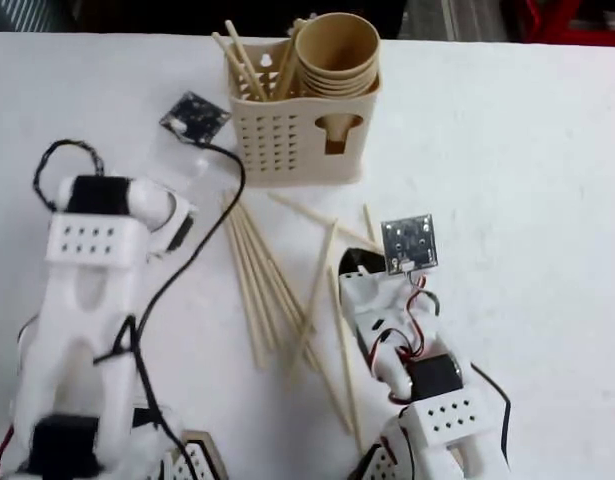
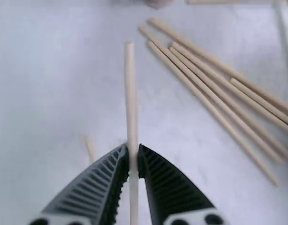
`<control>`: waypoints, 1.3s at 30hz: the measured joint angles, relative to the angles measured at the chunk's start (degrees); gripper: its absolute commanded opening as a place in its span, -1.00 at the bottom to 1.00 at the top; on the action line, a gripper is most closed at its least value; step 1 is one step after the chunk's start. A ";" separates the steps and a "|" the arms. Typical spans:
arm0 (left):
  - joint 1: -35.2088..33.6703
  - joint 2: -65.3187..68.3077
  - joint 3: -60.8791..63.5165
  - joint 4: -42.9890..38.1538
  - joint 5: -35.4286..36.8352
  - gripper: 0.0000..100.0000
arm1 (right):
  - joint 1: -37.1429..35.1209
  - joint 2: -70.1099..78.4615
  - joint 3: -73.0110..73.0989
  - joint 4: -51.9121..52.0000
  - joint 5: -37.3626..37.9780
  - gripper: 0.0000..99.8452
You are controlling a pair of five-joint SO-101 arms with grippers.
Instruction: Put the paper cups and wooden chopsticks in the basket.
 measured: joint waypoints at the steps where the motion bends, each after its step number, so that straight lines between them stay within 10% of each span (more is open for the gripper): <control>1: 0.00 -1.85 0.00 0.00 0.00 -0.96 | 0.00 0.00 0.00 0.00 0.00 -0.96; 19: 8.88 -9.23 -26.02 -4.04 13.80 -0.96 | 0.00 0.00 0.62 0.00 0.00 -0.96; 39: 20.40 -5.98 -11.08 -66.64 19.08 -0.96 | -1.05 0.00 0.70 0.00 0.00 -0.96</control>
